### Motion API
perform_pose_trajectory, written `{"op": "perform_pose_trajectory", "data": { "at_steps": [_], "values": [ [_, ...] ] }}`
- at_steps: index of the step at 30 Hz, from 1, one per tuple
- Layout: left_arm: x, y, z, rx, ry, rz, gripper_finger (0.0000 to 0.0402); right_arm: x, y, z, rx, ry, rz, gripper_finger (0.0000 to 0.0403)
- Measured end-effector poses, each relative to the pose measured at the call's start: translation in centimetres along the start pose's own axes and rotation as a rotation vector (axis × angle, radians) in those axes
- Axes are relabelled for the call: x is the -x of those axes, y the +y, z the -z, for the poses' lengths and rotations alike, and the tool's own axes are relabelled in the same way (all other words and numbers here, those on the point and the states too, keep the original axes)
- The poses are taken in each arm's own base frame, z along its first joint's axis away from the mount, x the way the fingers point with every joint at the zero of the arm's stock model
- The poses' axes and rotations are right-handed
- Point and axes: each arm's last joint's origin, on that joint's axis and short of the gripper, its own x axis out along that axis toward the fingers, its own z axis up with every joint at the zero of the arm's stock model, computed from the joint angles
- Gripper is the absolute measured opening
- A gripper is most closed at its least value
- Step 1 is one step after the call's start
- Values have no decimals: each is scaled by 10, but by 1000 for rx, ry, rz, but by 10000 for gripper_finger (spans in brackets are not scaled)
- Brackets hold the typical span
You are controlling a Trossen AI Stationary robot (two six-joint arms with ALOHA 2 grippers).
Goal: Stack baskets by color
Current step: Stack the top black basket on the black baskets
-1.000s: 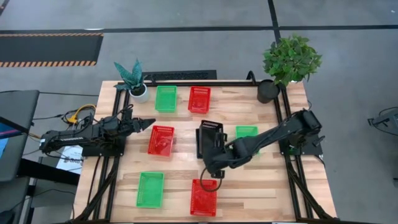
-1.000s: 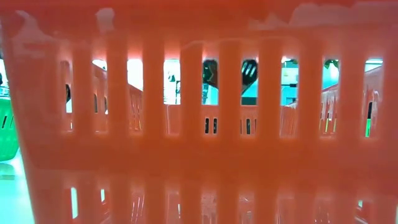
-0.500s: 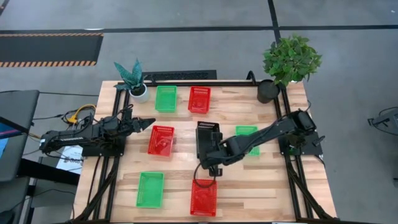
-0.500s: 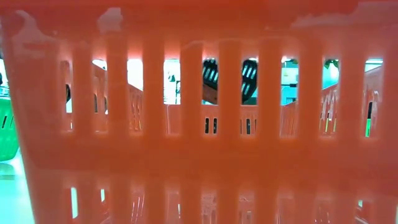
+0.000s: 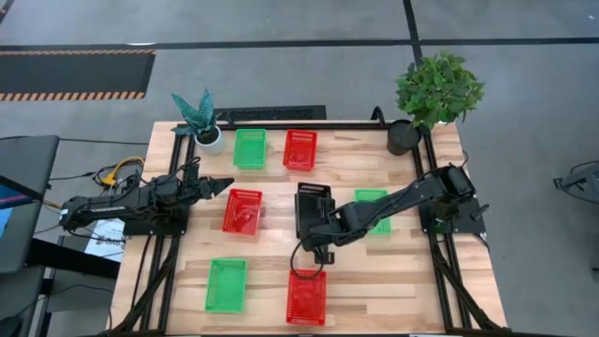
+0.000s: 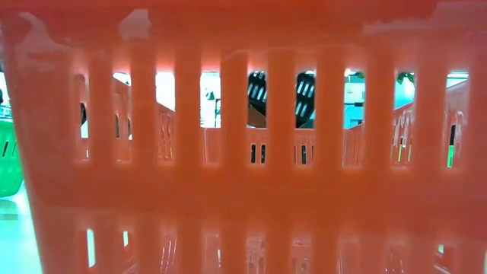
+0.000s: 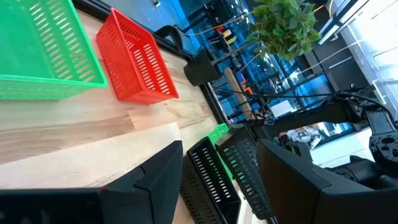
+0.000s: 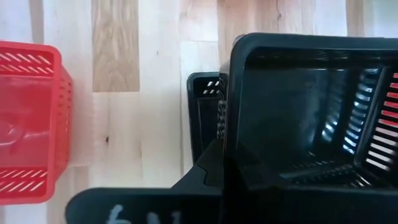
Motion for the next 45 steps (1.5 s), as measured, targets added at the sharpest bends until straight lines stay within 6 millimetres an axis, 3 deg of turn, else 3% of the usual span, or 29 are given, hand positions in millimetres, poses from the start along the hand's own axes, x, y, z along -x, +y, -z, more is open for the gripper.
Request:
{"op": "perform_pose_trajectory", "data": {
  "at_steps": [23,40,45],
  "values": [
    [0,0,0,0,0,1,193,-10,-10,6,16,51,-12,21],
    [0,0,0,-1,0,1,193,-10,-11,7,8,70,-24,70],
    [0,0,0,-1,0,1,193,-10,-12,7,8,70,-22,100]
  ]
}}
